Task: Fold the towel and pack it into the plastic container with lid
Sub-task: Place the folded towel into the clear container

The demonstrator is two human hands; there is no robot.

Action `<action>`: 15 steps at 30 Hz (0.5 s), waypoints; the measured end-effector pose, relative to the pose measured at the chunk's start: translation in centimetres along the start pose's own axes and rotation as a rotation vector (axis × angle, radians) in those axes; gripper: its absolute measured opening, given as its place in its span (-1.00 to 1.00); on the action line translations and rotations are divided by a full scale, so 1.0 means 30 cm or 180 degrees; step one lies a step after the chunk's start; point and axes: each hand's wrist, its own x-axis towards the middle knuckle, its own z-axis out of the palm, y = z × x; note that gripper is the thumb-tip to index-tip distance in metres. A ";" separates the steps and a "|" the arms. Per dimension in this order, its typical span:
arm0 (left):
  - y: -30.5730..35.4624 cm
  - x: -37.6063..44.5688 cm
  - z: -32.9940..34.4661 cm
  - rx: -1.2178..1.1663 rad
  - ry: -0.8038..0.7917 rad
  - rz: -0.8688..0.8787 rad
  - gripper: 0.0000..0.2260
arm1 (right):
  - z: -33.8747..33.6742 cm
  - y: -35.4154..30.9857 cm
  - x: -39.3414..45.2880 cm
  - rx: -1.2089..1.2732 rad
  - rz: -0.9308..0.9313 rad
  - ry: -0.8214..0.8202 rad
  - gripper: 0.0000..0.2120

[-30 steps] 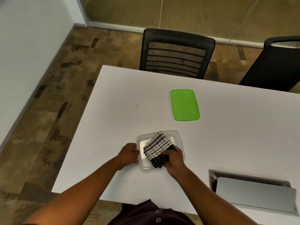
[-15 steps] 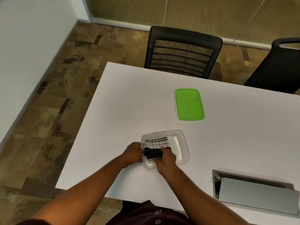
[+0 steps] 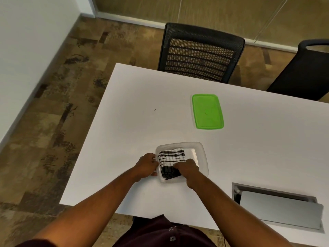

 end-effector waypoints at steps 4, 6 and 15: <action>0.008 -0.004 -0.002 0.0017 -0.0027 -0.0016 -0.75 | -0.070 0.022 0.029 -0.0956 -0.0524 0.0199 -0.47; 0.009 -0.006 0.000 0.0008 -0.0015 -0.0039 -0.75 | -0.093 0.017 0.054 -0.0903 -0.0823 0.0393 -0.46; -0.001 0.002 0.001 0.0036 0.0053 -0.0009 -0.77 | 0.002 0.068 0.056 -0.1768 -0.1370 -0.0227 -0.21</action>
